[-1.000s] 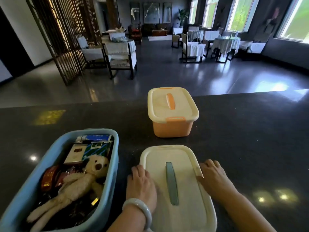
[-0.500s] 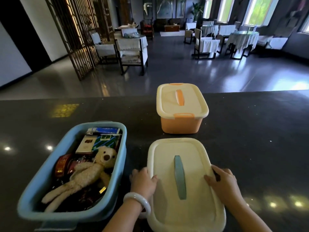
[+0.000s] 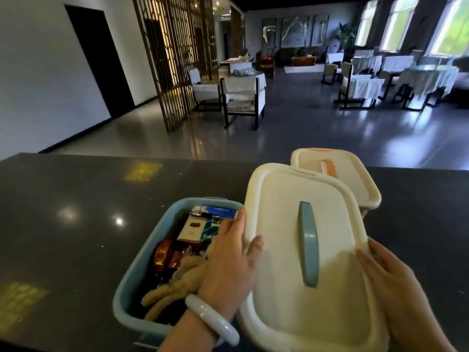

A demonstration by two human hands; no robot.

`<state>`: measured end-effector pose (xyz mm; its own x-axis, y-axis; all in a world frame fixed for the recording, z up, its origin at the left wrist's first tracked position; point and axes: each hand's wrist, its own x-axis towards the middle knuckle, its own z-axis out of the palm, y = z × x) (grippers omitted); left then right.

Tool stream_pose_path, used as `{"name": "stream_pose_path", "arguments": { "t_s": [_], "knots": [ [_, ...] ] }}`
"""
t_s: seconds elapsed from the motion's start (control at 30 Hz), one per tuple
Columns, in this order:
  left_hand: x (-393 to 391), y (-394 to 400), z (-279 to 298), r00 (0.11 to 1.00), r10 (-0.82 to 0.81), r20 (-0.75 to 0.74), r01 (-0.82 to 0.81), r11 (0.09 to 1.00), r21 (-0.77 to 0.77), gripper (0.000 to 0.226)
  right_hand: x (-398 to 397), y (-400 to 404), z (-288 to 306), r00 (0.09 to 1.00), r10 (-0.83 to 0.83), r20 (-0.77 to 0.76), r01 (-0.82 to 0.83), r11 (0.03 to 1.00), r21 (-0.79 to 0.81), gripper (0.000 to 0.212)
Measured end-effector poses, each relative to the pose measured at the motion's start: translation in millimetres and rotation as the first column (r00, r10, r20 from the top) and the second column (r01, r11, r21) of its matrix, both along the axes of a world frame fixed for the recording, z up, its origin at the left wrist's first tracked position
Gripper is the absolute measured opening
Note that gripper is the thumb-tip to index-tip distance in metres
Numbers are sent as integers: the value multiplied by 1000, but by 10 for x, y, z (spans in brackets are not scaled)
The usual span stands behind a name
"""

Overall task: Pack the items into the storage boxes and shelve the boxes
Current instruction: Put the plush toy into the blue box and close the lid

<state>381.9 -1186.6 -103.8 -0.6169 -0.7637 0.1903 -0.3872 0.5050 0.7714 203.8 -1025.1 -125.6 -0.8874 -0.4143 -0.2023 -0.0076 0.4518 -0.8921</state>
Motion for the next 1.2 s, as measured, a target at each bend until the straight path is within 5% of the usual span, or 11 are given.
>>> {"name": "stream_pose_path", "arguments": {
  "t_s": [0.23,0.63,0.97,1.1,1.2],
  "knots": [
    [853,-969,-14,990,138,-21,-131,970,206,49,749,-881,132,988,141,-62,-141,990,9,48],
    [1313,-1530,-500,969,108,220,-165,952,260,49,1328,-1474,-319,994,106,29,-107,993,57,39],
    [1241,-1840,-539,996,72,55,-91,775,625,46,1271,-1584,-412,981,54,188,-58,998,14,30],
    [1234,-1870,-530,996,-3,86,-48,805,591,54,1268,-1588,-408,994,51,98,-53,998,23,40],
    [1260,-1837,-494,982,-121,146,72,951,300,61,1313,-1566,-413,995,60,-84,-55,997,58,48]
  ]
}}
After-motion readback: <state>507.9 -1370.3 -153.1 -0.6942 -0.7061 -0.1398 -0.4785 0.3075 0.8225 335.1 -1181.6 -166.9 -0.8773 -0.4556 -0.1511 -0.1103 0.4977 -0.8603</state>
